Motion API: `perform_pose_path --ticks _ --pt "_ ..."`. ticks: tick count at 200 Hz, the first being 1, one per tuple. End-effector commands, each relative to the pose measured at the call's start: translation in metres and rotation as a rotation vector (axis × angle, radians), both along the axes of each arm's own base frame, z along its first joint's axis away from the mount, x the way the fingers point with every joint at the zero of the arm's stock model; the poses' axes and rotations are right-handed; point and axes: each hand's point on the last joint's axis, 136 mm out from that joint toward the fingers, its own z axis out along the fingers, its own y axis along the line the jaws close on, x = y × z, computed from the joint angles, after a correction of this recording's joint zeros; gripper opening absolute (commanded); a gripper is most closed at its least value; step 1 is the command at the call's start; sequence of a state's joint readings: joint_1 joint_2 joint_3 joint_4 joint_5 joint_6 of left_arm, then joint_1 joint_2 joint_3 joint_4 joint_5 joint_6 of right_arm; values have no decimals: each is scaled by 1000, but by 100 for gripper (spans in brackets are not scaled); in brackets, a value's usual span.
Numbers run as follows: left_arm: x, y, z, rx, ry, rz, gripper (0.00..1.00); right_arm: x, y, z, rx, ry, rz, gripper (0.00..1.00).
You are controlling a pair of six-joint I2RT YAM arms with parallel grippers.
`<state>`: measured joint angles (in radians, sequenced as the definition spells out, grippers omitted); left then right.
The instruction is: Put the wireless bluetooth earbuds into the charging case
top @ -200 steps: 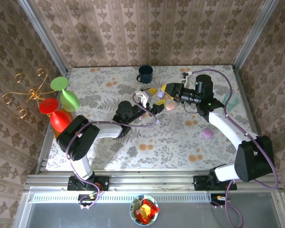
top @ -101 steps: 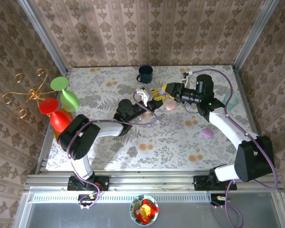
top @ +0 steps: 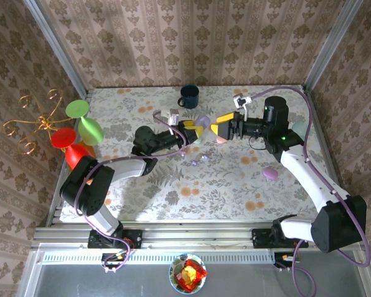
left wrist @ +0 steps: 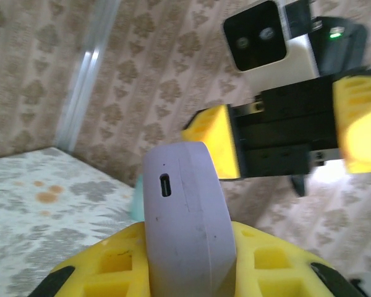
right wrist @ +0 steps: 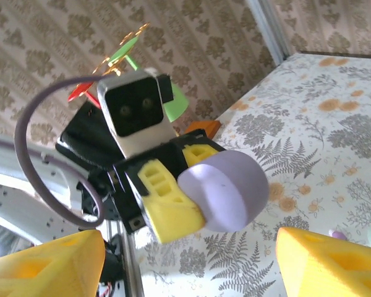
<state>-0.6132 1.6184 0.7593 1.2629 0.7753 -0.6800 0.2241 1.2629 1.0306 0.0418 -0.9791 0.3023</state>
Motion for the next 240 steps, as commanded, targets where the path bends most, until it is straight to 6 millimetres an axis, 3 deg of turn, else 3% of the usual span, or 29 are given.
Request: perform_pose_path --ticks 1,61,116,142,162,240 --pt "-25 3 25 -29 44 -152 15 -14 9 15 4 -92 127 74" --pt "-35 -1 32 -34 122 -226 15 -24 31 15 34 -33 259 62" --pt "-44 -5 39 -33 82 -255 16 -24 34 11 34 -1 264 50" --pt "-43 -6 35 -30 76 -249 16 -23 34 12 39 10 261 37" --pt "-44 -5 32 -27 72 -243 16 -20 33 13 37 15 231 45" --pt "-40 3 32 -33 51 -199 16 -13 24 9 52 39 167 52"
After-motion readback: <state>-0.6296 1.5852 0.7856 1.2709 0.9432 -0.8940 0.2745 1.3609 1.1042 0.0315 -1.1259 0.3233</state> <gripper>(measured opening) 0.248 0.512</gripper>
